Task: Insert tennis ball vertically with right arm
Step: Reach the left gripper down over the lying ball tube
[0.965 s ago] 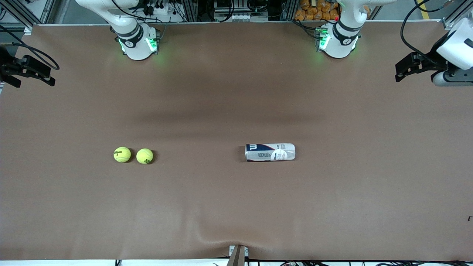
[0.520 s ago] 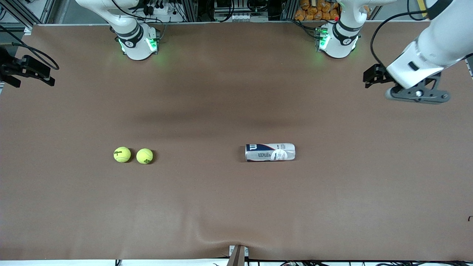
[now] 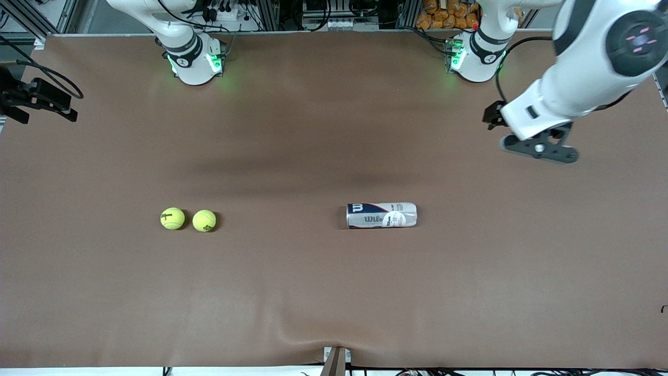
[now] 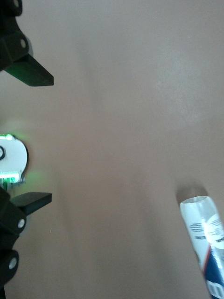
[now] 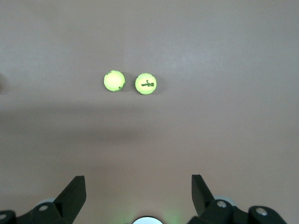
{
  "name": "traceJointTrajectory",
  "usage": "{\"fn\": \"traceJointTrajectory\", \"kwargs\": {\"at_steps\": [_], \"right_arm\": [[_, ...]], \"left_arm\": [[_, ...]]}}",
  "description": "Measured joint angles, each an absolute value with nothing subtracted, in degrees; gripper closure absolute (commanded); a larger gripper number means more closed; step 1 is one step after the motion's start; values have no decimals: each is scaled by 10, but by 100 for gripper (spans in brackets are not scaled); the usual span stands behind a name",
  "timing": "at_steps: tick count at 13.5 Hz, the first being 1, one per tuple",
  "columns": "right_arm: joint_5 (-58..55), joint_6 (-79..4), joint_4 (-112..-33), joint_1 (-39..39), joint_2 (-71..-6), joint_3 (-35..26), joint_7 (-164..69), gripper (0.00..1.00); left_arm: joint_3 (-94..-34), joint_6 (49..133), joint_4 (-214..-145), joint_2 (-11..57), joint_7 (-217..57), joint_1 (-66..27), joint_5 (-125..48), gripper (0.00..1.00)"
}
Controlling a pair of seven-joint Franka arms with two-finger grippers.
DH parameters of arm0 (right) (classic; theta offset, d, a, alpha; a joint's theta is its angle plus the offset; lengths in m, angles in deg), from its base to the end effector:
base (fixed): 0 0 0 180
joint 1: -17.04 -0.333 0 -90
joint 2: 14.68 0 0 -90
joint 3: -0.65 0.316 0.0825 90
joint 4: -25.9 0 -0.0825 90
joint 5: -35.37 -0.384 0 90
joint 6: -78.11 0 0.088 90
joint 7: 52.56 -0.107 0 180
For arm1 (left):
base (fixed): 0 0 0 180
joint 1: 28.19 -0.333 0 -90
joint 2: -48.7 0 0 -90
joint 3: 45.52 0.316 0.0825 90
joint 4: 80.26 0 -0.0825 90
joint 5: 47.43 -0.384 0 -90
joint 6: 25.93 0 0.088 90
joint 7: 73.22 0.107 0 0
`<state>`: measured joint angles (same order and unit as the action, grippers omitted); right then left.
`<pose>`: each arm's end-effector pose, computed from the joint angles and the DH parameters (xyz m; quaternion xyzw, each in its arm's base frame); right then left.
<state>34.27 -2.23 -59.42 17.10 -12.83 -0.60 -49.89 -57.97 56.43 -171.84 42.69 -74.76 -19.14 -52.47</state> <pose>0.5263 -0.0100 0.6655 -0.9995 -0.0132 0.0270 0.0108 0.5296 -0.1917 0.5449 -0.9757 0.1725 0.1220 0.0583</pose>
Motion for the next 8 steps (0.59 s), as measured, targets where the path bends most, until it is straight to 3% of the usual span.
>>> {"fn": "traceJointTrajectory", "kwargs": {"at_steps": [4, 8], "right_arm": [[343, -22, -594, 171, -128, -6, -499, 0], [343, -22, -594, 171, -128, -6, -499, 0]], "left_arm": [[-587, 566, -1717, 366, -748, -98, -595, 0], [-588, 582, -1707, 308, -729, -62, -640, 0]]}}
